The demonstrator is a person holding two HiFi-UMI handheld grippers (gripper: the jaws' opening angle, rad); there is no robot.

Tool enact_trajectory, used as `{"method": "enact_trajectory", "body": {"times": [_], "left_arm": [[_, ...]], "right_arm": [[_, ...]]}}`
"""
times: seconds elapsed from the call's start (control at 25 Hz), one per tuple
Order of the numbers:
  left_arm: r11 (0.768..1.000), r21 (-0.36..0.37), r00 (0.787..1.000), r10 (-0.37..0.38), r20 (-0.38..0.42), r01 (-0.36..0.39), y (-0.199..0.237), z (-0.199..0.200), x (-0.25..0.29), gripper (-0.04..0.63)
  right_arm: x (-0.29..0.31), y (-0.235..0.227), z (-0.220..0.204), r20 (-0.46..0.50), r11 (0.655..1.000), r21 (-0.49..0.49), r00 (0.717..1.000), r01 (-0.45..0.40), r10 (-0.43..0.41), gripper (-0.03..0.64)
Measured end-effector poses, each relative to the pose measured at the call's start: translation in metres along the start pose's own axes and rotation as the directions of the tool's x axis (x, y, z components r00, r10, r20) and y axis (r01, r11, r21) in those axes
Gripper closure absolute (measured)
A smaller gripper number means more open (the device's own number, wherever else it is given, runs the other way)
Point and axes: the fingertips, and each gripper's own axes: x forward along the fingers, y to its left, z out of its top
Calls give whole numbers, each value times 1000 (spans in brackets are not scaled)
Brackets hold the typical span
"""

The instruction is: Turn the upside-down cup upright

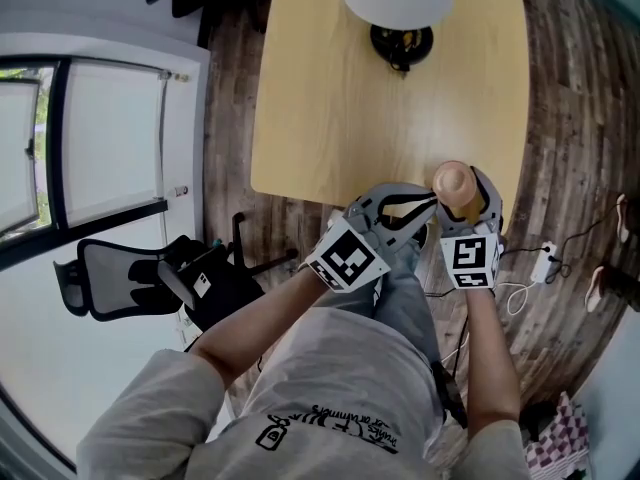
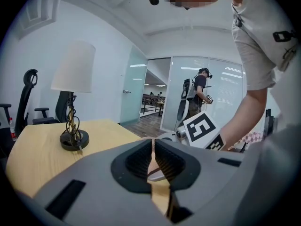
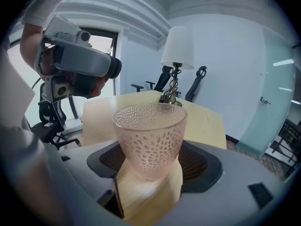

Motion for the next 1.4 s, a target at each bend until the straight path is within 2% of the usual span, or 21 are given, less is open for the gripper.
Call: {"method": "enact_trajectory", "body": {"times": [0.2,0.28,0.32,0.56,0.8,0.96,1.08,1.16,1.32,1.4], "left_arm": [[999,-33,999,-28,-24,27,-5,4,4,573],[997,-56,998,-52,-40,50,-9,6,8,498],[996,-68,997,-65,-45,62,-11,7,10,486],[982,-157,991,-118,-57,108,-17,14,21,479],[959,-246,985,-162,-58,143,-23,16,28,461],[947,-289,984,-164,-70,138,-23,16,31,442],[945,-298,985,-160,-69,133,-20,17,33,442],[948,-289,985,-158,-72,131,-19,18,33,450],[946,-292,984,-167,-66,141,-20,20,30,532],[943,-299,983,-174,-61,148,-21,20,29,538]], "right_arm": [[-11,-6,4,-57,991,-127,997,43,-50,261],[-14,-8,4,-80,979,-194,993,64,-81,259],[-15,-9,6,-89,971,-228,991,74,-96,259],[-25,-14,20,-102,899,-419,977,126,-185,259],[-31,-17,30,-95,814,-551,956,181,-277,259],[-33,-16,35,-80,764,-612,945,205,-318,259],[-32,-12,40,-64,739,-638,941,217,-332,259],[-32,-11,42,-59,732,-645,940,221,-336,259],[-34,-12,42,-56,726,-647,935,233,-351,259],[-36,-13,42,-53,722,-649,932,239,-357,259]]}}
